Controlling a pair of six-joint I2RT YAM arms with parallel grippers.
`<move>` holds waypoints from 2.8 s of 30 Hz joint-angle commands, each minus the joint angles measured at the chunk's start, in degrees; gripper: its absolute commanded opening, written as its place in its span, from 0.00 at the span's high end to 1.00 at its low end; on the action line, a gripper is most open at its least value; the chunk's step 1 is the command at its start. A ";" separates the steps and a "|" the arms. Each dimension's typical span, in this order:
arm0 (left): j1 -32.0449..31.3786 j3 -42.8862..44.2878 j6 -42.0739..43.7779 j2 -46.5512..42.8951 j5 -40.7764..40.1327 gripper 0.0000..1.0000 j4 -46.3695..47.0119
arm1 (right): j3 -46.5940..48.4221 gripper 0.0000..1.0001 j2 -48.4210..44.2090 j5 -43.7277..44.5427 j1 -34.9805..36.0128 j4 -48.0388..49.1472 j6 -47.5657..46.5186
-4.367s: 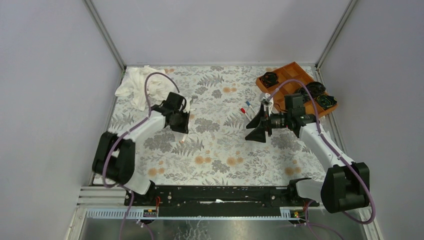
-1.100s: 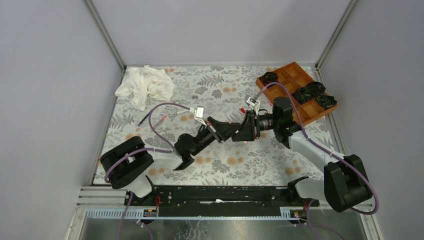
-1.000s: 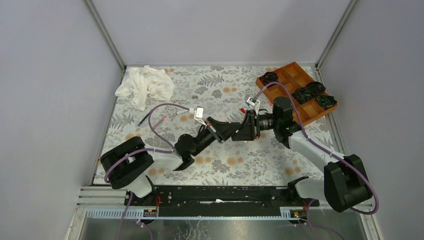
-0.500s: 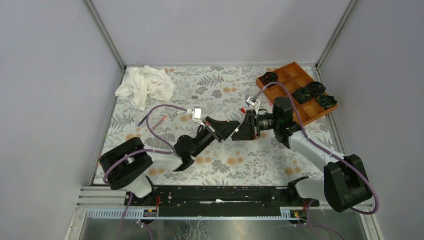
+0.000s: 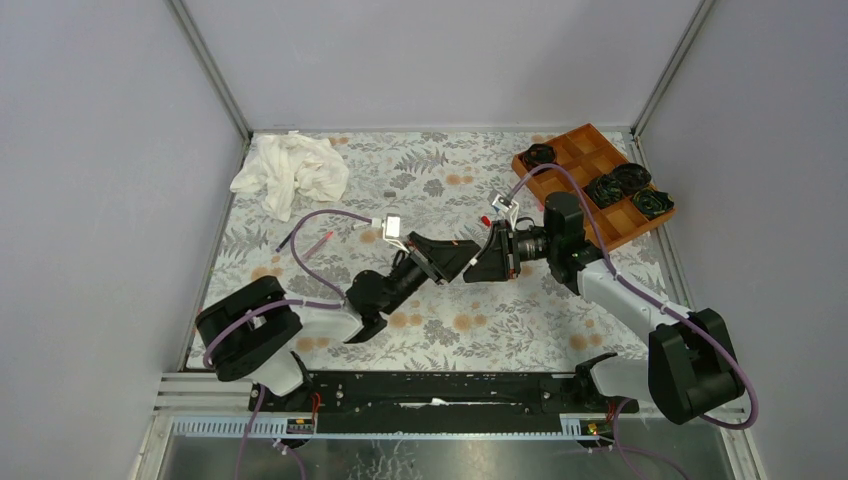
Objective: Insert the pens into the pen caps
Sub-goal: Pick up the pen from the center of the board, then insert the pen cap onto the pen.
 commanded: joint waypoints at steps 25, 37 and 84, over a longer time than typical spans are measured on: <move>5.71 6.99 6.47 -20.42 3.44 0.12 -56.30 | 16.98 1.00 -6.50 33.55 -17.80 -45.29 -42.36; 2.45 42.59 44.88 13.30 22.88 0.21 -90.27 | 18.39 1.00 -5.74 31.35 -26.32 -46.55 -40.73; 5.53 100.04 104.68 57.19 32.18 0.55 -122.94 | 19.14 1.00 -5.60 13.00 -46.32 -50.04 -39.81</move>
